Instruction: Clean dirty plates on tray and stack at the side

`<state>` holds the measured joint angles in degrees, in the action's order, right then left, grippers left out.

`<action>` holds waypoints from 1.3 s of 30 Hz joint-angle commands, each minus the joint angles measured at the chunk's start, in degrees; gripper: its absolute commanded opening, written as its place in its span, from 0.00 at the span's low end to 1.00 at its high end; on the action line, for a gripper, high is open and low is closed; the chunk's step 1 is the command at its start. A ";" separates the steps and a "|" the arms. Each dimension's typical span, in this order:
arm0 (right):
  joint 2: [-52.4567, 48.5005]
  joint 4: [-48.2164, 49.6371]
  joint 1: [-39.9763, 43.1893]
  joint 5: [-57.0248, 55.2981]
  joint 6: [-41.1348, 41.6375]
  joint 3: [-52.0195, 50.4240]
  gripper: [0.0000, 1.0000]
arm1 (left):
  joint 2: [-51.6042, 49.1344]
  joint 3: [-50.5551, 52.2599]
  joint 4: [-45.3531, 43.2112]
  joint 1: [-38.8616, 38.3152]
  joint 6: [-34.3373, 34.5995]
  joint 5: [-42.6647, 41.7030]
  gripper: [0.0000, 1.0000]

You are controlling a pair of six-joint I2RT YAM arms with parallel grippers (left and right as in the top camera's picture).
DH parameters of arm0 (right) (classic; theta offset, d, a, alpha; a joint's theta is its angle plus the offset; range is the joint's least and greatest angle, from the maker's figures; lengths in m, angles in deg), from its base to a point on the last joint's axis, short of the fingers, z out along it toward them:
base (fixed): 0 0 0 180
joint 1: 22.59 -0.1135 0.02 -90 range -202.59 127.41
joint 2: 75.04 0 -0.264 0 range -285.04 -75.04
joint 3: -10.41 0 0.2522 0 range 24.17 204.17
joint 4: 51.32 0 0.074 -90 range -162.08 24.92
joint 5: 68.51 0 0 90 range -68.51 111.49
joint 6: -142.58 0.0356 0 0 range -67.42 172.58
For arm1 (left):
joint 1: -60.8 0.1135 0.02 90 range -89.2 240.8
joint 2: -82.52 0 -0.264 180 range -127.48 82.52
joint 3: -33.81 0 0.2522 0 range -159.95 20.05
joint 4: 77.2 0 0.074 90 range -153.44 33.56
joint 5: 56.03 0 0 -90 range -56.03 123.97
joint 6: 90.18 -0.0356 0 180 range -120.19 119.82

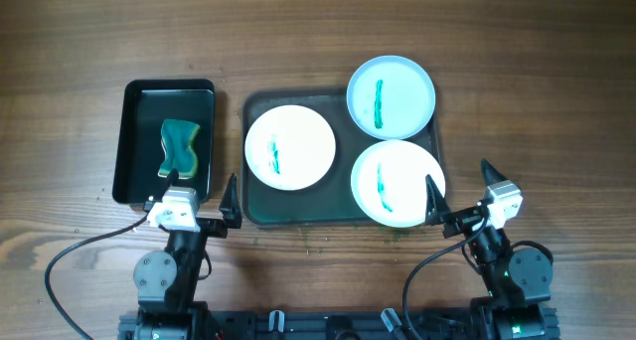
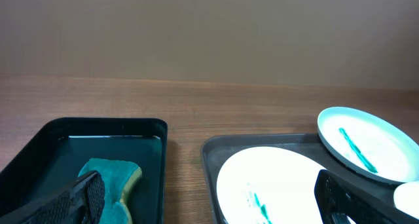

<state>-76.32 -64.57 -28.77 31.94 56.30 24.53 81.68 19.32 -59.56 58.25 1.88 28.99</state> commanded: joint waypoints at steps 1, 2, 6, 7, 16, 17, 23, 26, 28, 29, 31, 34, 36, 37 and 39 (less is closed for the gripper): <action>0.24 0.28 0.24 -0.11 -0.61 -0.07 1.00 | 0.35 0.39 0.17 -0.35 0.50 0.76 1.00; 0.24 0.28 0.24 -0.11 -0.61 -0.07 1.00 | 0.35 0.39 0.17 -0.35 0.50 0.76 1.00; 0.24 0.28 0.24 -0.11 -0.61 -0.07 1.00 | 0.35 0.39 0.17 -0.35 0.50 0.76 1.00; 0.24 0.28 0.24 -0.11 -0.61 -0.07 1.00 | 0.35 0.39 0.17 -0.35 0.50 0.76 1.00; 0.24 0.28 0.24 -0.11 -0.61 -0.07 1.00 | 0.35 0.39 0.17 -0.35 0.50 0.76 1.00; 0.24 0.28 0.24 -0.11 -0.61 -0.07 1.00 | 0.35 0.39 0.17 -0.35 0.50 0.76 1.00; 0.24 0.28 0.24 -0.11 -0.59 -0.07 1.00 | 0.35 0.39 0.17 -0.35 0.50 0.76 1.00; 0.24 0.50 0.24 -0.24 -0.96 -0.07 1.00 | 0.35 0.39 0.17 -0.35 0.50 0.76 1.00; 0.24 0.83 0.24 0.28 0.22 -0.07 1.00 | 0.35 0.39 0.15 -0.35 0.50 0.74 1.00; 0.24 0.31 0.24 0.31 0.94 -0.07 1.00 | 0.35 0.39 0.13 -0.35 0.50 0.74 1.00; 0.24 0.42 0.24 0.31 0.81 -0.07 1.00 | 0.35 0.39 0.13 -0.35 0.50 0.74 1.00; 0.24 1.86 0.24 4.02 2.58 -0.04 1.00 | 0.35 0.39 0.15 -0.35 0.52 0.68 1.00; 0.22 1.51 0.24 9.51 3.98 -0.04 1.00 | 0.35 0.31 -1.55 -0.35 0.55 0.52 1.00; -0.04 1.42 0.24 10.49 6.32 0.15 1.00 | 0.20 -0.87 -0.63 -0.35 0.81 0.52 1.00; -1.53 -0.13 0.24 11.15 9.44 2.25 1.00 | -0.96 -3.80 2.29 -0.28 1.64 0.55 1.00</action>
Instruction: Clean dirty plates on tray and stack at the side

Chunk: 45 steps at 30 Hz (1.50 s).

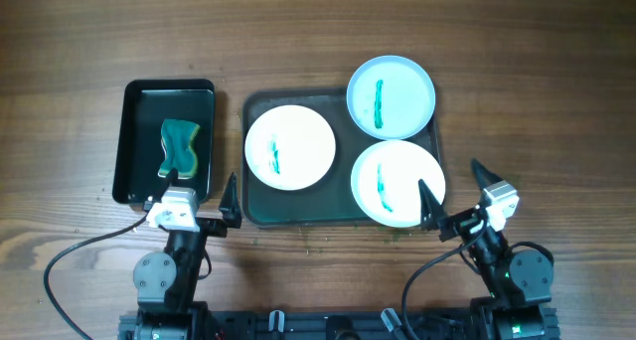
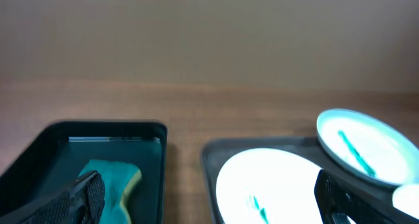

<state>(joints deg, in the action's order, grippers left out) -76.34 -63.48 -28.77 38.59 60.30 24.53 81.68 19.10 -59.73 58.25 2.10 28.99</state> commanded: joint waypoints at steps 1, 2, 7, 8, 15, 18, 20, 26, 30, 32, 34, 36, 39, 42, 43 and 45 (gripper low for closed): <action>-3.45 -2.89 0.24 5.07 5.51 4.81 1.00 | -2.86 -7.04 5.86 -0.28 1.40 0.55 1.00; -7.13 -5.42 0.24 5.31 5.29 8.90 1.00 | -5.49 -10.64 9.42 -0.28 1.40 0.55 1.00; -30.62 -23.58 0.24 5.90 -0.63 32.52 1.00 | -25.66 -33.81 27.91 -0.28 4.15 0.55 1.00; -35.98 -27.69 0.24 5.92 -1.38 37.68 1.00 | -30.91 -39.65 32.13 -0.28 6.25 0.52 1.00; -67.82 -46.49 0.24 7.93 -0.98 62.23 1.00 | -59.93 -66.55 54.90 -0.20 8.48 -1.51 1.00; -77.26 -42.36 -0.33 16.22 1.70 62.23 0.87 | -68.00 -66.55 54.42 -0.20 8.48 -1.20 1.00; -81.09 -41.81 -3.26 11.04 8.31 63.06 0.80 | -71.12 -66.58 54.38 -0.17 8.52 -0.04 1.00; -95.03 -43.52 -15.91 -0.87 20.46 72.02 0.65 | -77.68 -66.58 53.70 3.56 16.85 7.65 1.00; -104.08 -42.53 -20.41 -4.94 24.02 76.67 0.52 | -80.26 -66.58 53.70 7.80 16.17 9.84 0.97; -107.38 -40.37 -21.64 -5.18 23.93 76.67 0.46 | -80.50 -66.58 53.64 8.46 16.15 11.54 0.96; -110.44 -38.27 -22.71 -5.16 23.89 76.67 0.42 | -80.50 -66.58 53.31 8.46 16.17 13.29 0.96; -112.26 -36.65 -23.58 -5.16 23.96 76.67 0.37 | -80.61 -66.58 52.65 8.46 16.20 13.27 0.96; -114.05 -34.75 -24.65 -6.56 24.11 76.46 0.28 | -80.96 -66.55 51.45 8.46 16.20 13.44 0.96; -114.60 -33.86 -24.74 -8.83 25.51 76.28 0.18 | -82.82 -66.55 50.71 8.46 16.20 13.46 0.93; -115.08 -33.33 -24.74 -8.83 25.51 76.00 0.17 | -83.60 -66.55 50.71 8.46 16.17 13.46 0.94; -116.41 -32.59 -24.74 -8.15 25.49 76.02 0.12 | -86.27 -66.55 50.51 8.46 16.17 14.12 0.94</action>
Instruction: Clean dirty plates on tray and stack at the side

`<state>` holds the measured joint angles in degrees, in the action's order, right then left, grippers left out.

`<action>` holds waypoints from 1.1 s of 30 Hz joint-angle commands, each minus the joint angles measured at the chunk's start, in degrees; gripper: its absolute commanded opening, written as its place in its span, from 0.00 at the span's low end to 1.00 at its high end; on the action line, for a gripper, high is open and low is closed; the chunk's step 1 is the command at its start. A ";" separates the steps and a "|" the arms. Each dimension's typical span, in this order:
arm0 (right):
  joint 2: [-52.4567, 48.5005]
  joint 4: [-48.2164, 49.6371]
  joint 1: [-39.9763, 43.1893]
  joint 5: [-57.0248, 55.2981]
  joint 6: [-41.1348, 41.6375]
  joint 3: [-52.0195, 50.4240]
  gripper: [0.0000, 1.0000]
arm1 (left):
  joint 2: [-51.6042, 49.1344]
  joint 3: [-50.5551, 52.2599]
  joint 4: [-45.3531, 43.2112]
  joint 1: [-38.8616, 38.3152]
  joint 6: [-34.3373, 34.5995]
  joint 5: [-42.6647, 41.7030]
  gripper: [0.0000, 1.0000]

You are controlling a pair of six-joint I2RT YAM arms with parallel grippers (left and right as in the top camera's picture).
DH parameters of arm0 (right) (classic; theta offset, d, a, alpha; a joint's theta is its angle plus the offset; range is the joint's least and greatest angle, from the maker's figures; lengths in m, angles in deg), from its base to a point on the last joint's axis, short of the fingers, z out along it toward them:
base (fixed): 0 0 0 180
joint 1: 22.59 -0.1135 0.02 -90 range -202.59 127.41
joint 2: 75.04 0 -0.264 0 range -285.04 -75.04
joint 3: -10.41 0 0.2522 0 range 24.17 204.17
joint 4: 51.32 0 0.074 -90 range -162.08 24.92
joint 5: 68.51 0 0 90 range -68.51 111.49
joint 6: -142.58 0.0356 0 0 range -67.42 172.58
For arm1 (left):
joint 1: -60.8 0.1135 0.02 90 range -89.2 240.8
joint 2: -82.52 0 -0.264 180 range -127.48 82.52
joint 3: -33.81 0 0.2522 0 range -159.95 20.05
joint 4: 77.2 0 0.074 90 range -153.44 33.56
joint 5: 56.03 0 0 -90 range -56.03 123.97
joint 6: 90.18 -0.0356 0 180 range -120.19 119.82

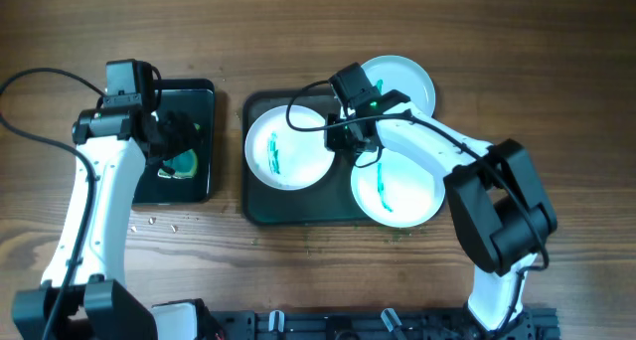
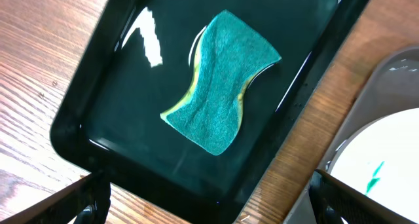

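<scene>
Three plates with green smears sit at the dark tray [image 1: 298, 219]: a white plate [image 1: 283, 151] on its left, a white plate [image 1: 402, 186] at front right, a pale blue plate [image 1: 402, 82] on its back right corner. The teal and yellow sponge [image 2: 219, 109] lies in the water-filled black basin [image 2: 98, 99]. My left gripper [image 2: 209, 211] hovers open above the basin, its fingers [image 2: 85, 198] wide apart with nothing between them. My right gripper [image 1: 353, 136] is over the tray at the left plate's right rim; its jaws are not readable from above.
The basin [image 1: 199, 186] stands left of the tray, with a strip of bare wood between them. Small crumbs [image 1: 154, 219] lie on the table in front of the basin. The right arm [image 1: 447, 151] stretches across the front-right plate.
Both arms have left their resting places at the table's front edge. The left gripper is now above the basin and sponge; the right one is over the tray by the left plate.
At both earlier moments the two arms rested at the front edge with their grippers open, the right shifting slightly. Plates and sponge lay as they do now. By now both arms are extended, left over the basin, right over the tray.
</scene>
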<state>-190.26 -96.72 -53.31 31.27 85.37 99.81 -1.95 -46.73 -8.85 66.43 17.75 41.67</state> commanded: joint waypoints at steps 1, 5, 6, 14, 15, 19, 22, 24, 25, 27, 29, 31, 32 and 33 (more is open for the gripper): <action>-2.71 0.92 -0.20 -0.81 0.46 0.74 0.09 | -3.91 -0.72 -0.72 0.28 0.50 2.58 0.94; -2.78 0.94 -0.20 -0.81 0.83 0.74 0.04 | -7.39 -0.72 -4.87 0.31 -0.94 4.28 0.83; -2.78 0.96 -0.20 -0.81 0.85 0.74 0.04 | -8.33 -0.72 -6.40 0.31 -2.14 4.35 0.79; -2.78 1.60 -0.24 -0.35 0.83 0.74 0.05 | -17.97 -0.72 -15.06 0.39 -13.64 0.02 0.58; -2.78 1.60 -0.24 -0.35 0.83 0.74 0.05 | -19.19 -0.72 -15.17 0.39 -13.99 0.02 0.57; -2.75 1.60 -0.24 -0.35 0.83 0.74 0.05 | -24.55 -0.72 -15.43 0.39 -14.10 0.07 0.50; -2.78 1.60 -0.24 -0.35 0.83 0.74 0.04 | -25.16 -0.74 -15.78 0.39 -14.10 0.09 0.21; -2.78 1.73 -0.24 0.33 0.81 0.74 0.04 | -25.03 -0.74 -16.06 0.39 -14.01 0.33 0.04; -2.75 1.75 -0.24 0.33 0.81 0.74 0.04 | -24.68 -0.76 -16.02 0.39 -13.07 0.90 0.04; -2.78 1.90 -0.24 0.35 0.81 0.74 0.05 | -22.86 -2.12 -14.16 0.39 -10.84 2.23 0.04; -2.78 2.10 -0.24 0.57 0.81 0.74 0.04 | -19.32 -6.27 -9.68 0.39 -10.73 2.21 0.04; -2.75 2.29 -0.24 1.03 0.83 0.74 0.05 | -15.72 -10.40 -4.11 0.39 -9.73 1.14 0.04; -2.75 2.32 -0.24 1.68 0.79 0.74 0.05 | -14.03 -11.04 -2.49 0.39 -9.70 0.22 0.04; -2.75 2.34 -0.24 1.86 0.76 0.74 0.05 | -13.05 -11.04 -1.73 0.42 -9.53 0.33 0.04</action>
<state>-191.83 -94.56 -53.31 32.19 85.74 99.88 -20.13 -55.32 -12.11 66.53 6.73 42.87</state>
